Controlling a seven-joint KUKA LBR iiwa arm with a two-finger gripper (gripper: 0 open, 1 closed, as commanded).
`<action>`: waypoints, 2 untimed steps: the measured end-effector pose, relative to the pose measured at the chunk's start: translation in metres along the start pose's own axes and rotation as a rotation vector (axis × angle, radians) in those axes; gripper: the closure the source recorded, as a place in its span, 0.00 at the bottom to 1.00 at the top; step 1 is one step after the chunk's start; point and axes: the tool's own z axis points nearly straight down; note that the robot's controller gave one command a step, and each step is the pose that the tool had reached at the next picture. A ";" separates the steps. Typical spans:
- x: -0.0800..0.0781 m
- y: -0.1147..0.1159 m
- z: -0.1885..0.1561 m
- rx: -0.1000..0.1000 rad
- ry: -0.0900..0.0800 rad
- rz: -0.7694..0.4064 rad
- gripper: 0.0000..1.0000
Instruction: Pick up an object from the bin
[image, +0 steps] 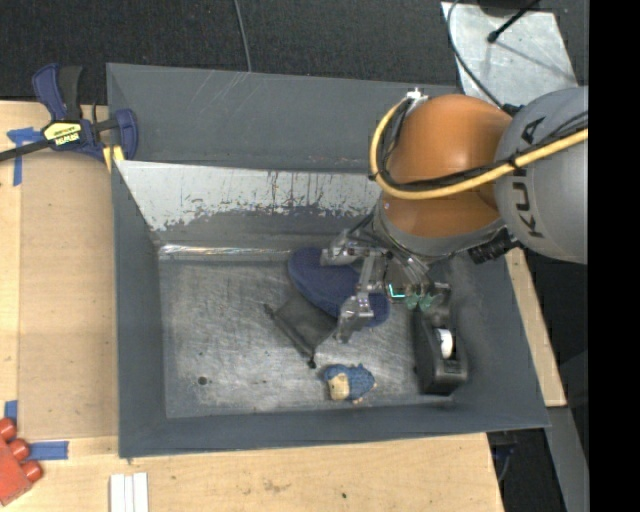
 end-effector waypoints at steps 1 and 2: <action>-0.039 -0.032 0.119 -0.005 -0.018 0.120 0.00; -0.053 -0.017 0.128 0.001 -0.002 0.249 0.00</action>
Offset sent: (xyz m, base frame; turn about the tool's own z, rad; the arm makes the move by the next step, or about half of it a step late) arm 0.0367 -0.0374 -0.1358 0.1259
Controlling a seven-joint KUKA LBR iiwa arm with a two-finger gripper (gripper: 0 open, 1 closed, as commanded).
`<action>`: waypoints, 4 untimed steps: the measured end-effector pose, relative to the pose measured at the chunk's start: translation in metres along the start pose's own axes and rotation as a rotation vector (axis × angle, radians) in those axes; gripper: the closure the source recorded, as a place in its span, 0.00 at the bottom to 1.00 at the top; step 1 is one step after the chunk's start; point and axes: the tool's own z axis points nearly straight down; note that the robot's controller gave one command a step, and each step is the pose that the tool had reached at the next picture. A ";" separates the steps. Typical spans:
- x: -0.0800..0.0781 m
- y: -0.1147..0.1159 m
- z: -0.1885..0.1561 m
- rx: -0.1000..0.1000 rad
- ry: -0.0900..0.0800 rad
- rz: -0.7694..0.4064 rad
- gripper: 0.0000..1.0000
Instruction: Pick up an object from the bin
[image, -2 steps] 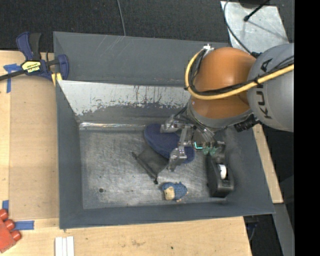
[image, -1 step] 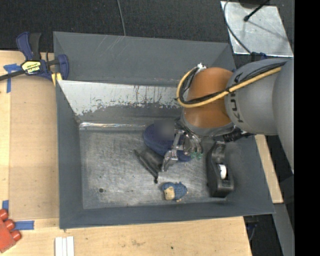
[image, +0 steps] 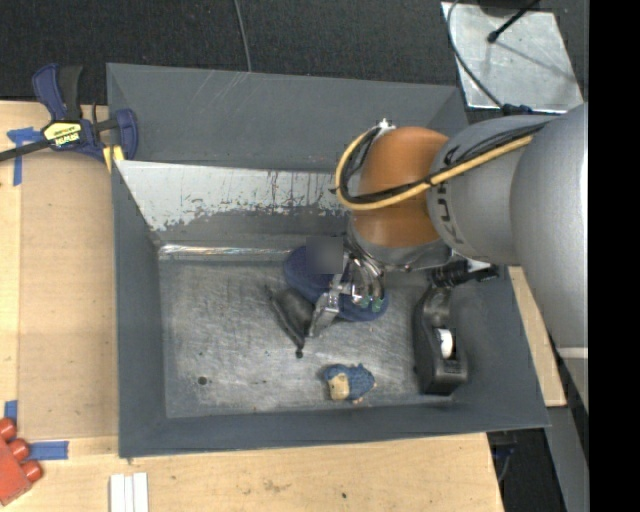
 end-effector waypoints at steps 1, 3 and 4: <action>0.000 0.000 -0.003 -0.001 0.000 -0.002 0.00; 0.003 0.009 -0.003 -0.002 0.001 0.182 0.00; -0.001 0.008 -0.006 -0.004 -0.011 0.182 1.00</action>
Offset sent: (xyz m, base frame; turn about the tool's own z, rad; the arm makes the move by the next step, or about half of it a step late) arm 0.0000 0.0000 0.0000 0.0000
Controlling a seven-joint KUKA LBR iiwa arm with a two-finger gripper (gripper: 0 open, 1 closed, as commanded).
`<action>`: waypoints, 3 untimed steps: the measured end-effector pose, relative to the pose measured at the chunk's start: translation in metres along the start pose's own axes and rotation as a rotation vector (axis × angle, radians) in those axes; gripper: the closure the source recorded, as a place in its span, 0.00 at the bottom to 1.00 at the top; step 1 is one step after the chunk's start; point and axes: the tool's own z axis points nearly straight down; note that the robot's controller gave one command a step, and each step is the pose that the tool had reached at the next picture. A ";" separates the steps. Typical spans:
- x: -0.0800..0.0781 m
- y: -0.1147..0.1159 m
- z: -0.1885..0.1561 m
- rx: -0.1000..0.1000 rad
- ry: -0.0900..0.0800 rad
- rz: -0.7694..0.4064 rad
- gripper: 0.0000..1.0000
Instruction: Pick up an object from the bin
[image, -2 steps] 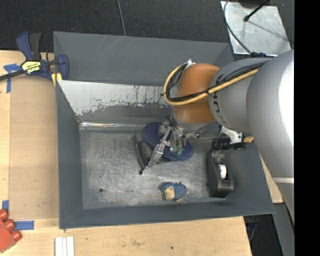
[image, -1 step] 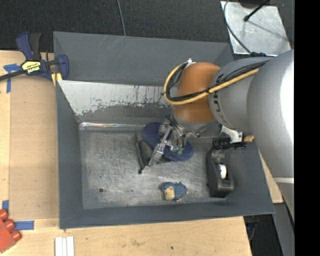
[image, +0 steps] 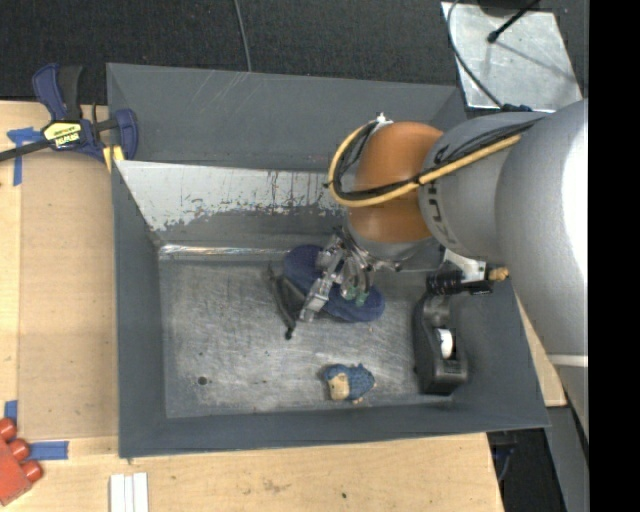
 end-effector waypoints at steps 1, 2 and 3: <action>-0.001 0.001 -0.009 0.002 0.006 -0.003 1.00; -0.005 0.001 -0.049 -0.001 -0.003 -0.004 1.00; -0.007 0.001 -0.095 -0.001 0.001 -0.006 1.00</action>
Offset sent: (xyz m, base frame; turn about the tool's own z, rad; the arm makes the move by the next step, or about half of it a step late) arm -0.0001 -0.0002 0.0050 0.0000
